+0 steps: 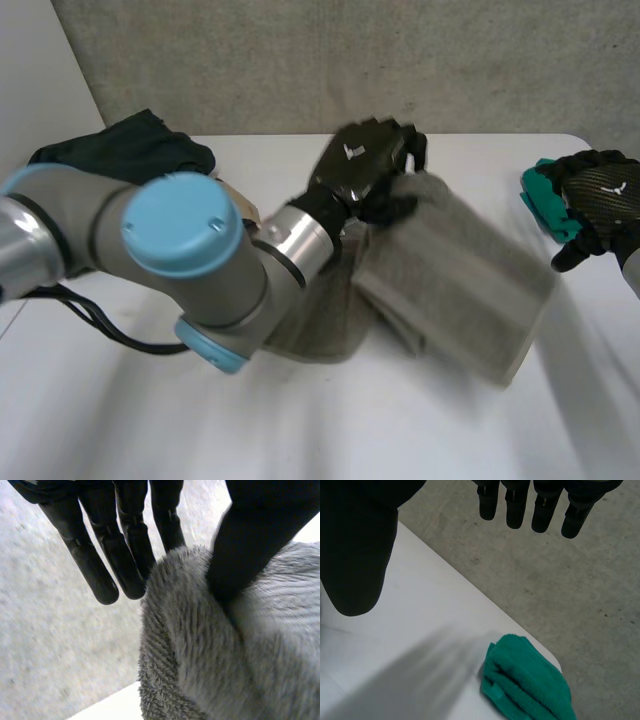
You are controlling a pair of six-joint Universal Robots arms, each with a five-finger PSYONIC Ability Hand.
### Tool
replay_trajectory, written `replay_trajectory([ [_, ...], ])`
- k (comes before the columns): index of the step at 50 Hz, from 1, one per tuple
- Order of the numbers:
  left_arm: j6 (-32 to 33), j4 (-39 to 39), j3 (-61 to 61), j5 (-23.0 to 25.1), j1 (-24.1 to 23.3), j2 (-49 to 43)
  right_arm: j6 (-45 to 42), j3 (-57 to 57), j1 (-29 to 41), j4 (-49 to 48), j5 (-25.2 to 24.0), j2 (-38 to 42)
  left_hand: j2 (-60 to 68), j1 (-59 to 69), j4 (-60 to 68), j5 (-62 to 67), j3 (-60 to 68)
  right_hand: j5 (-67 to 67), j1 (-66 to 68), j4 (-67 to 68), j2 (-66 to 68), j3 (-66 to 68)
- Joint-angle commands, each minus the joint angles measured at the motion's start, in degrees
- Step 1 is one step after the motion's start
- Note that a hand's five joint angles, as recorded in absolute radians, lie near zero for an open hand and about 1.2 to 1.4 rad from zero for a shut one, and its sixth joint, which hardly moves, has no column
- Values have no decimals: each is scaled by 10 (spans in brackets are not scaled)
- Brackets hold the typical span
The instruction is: Fold the laundry.
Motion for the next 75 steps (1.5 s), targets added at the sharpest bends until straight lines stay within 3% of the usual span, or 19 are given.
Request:
replay_trajectory([
  [1,10,-3,-16,-6,-7,10,2,1,-6,4,-2,1,-460,-438,-473,-457,-461,-25,-32,-21,-22,-21],
  [4,27,-1,-23,-7,11,45,2,1,-5,14,-7,1,-459,-437,-471,-456,-459,-25,-32,-21,-22,-21],
  [9,121,-17,-29,-4,126,91,-4,7,1,37,-16,2,-451,-429,-463,-448,-451,-25,-32,-21,-22,-21],
  [12,179,-21,-29,-4,164,89,-8,12,8,54,-27,1,-452,-430,-465,-449,-453,-25,-32,-21,-22,-21],
  [15,268,-23,-23,-4,199,65,-24,20,37,66,-56,2,-451,-429,-463,-448,-451,-25,-32,-21,-22,-21],
  [20,420,-27,9,-2,243,-38,-43,24,76,67,-60,7,-429,-407,-441,-426,-429,-25,-32,-21,-22,-21],
  [24,480,-37,53,1,260,-119,-47,29,83,67,-52,19,-427,-405,-439,-424,-427,-25,-32,-21,-22,-21],
  [36,493,-70,172,8,298,-260,-48,33,83,67,-41,38,-298,-276,-310,-295,-298,-25,-32,-21,-22,-21],
  [38,493,-70,187,9,299,-270,-48,36,83,67,-41,39,-217,-195,-230,-214,-218,-25,-32,-21,-22,-21],
  [43,495,-66,223,-2,320,-289,-47,38,84,67,-40,41,223,245,211,226,223,-25,-32,-21,-22,-21],
  [46,502,-54,224,-20,327,-288,-48,39,84,67,-34,41,224,246,211,227,223,-25,-32,-21,-22,-21],
  [52,582,52,220,-135,357,-279,-49,38,90,67,-21,45,224,246,211,227,223,-25,-32,-21,-22,-21],
  [58,687,100,195,-143,380,-277,-49,36,105,66,-18,49,224,246,211,227,223,-25,-32,-21,-22,-21],
  [65,697,104,159,-145,382,-265,-48,36,111,64,-17,58,224,246,211,227,223,-25,-32,-21,-22,-21],
  [66,696,104,139,-143,380,-254,-48,36,111,65,-17,58,174,196,162,177,174,-25,-32,-21,-22,-21],
  [68,696,105,116,-141,374,-238,-48,36,110,64,-17,58,-218,-196,-230,-215,-218,-25,-32,-21,-22,-21],
  [69,696,107,88,-141,368,-215,-48,36,110,64,-16,58,-476,-454,-489,-473,-477,-25,-32,-21,-22,-21],
  [70,696,109,73,-139,364,-203,-48,36,108,64,-16,58,-423,-401,-435,-420,-423,-25,-32,-21,-22,-21],
  [75,689,131,2,-137,333,-125,-47,33,105,64,-16,51,-476,-454,-489,-473,-477,-25,-32,-21,-22,-21],
])
